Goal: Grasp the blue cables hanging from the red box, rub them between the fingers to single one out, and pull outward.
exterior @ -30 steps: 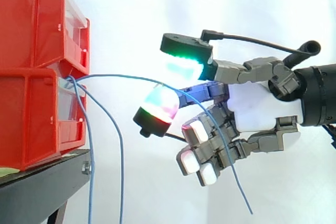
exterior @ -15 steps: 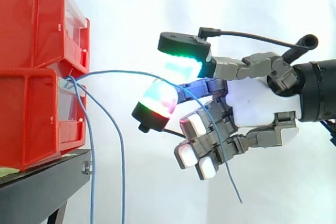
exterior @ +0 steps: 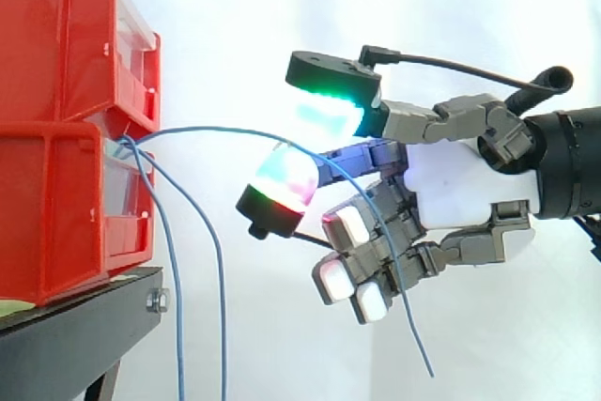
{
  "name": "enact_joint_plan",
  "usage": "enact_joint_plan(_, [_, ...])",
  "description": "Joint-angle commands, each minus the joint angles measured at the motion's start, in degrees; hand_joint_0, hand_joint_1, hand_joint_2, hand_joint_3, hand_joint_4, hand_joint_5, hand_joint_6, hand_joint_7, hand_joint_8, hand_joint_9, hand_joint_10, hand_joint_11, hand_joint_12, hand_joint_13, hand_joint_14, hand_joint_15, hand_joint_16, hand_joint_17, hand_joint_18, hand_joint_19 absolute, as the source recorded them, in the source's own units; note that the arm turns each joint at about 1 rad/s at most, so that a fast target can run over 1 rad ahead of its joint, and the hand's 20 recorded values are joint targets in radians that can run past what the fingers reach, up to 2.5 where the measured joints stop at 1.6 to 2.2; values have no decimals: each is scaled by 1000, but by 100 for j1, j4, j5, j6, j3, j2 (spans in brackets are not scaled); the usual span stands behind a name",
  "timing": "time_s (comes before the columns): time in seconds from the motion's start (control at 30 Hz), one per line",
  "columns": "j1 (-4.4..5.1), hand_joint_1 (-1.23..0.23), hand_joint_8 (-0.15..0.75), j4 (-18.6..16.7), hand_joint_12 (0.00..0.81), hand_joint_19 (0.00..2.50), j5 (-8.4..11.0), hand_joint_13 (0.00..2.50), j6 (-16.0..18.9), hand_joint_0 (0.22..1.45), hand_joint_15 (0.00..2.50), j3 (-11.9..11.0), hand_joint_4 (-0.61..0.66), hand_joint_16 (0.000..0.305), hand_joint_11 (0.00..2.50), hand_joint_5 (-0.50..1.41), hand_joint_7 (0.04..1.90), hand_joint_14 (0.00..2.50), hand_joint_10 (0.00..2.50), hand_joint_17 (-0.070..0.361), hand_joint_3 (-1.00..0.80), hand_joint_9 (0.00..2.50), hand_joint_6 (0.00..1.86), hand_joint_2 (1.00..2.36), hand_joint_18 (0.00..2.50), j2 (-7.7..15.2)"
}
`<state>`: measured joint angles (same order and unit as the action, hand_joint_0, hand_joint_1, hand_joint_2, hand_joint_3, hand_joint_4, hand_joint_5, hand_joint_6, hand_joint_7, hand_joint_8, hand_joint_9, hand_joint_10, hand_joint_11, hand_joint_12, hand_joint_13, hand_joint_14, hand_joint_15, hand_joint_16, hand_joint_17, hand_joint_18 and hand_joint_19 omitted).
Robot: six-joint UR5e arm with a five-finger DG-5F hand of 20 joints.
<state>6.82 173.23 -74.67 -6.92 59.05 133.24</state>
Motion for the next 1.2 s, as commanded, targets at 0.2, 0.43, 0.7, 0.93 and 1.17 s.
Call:
enact_joint_plan(0.2, [3,-607,322,17,383,666,13,1009,42,500,581,-43,113,55,679,-151,925,23,22,123,-500,1182,842,1000,924,-35])
enact_joint_plan(0.43, [-14,-652,317,132,380,667,40,1002,-2,507,586,-175,116,54,668,-151,925,22,21,120,-500,1174,841,1000,918,-123])
enact_joint_plan(0.7, [12,-758,311,545,369,670,49,990,68,540,591,10,109,51,689,-156,929,22,22,115,-497,1155,847,1000,896,-123])
enact_joint_plan(0.93, [82,-742,305,536,358,681,84,999,147,602,593,19,77,47,690,-152,961,24,22,107,-383,1179,877,1008,894,-123])
enact_joint_plan(1.17, [117,-690,306,536,359,679,180,1006,147,589,587,-16,83,48,688,-150,941,23,22,107,-409,1185,880,1006,902,-123])
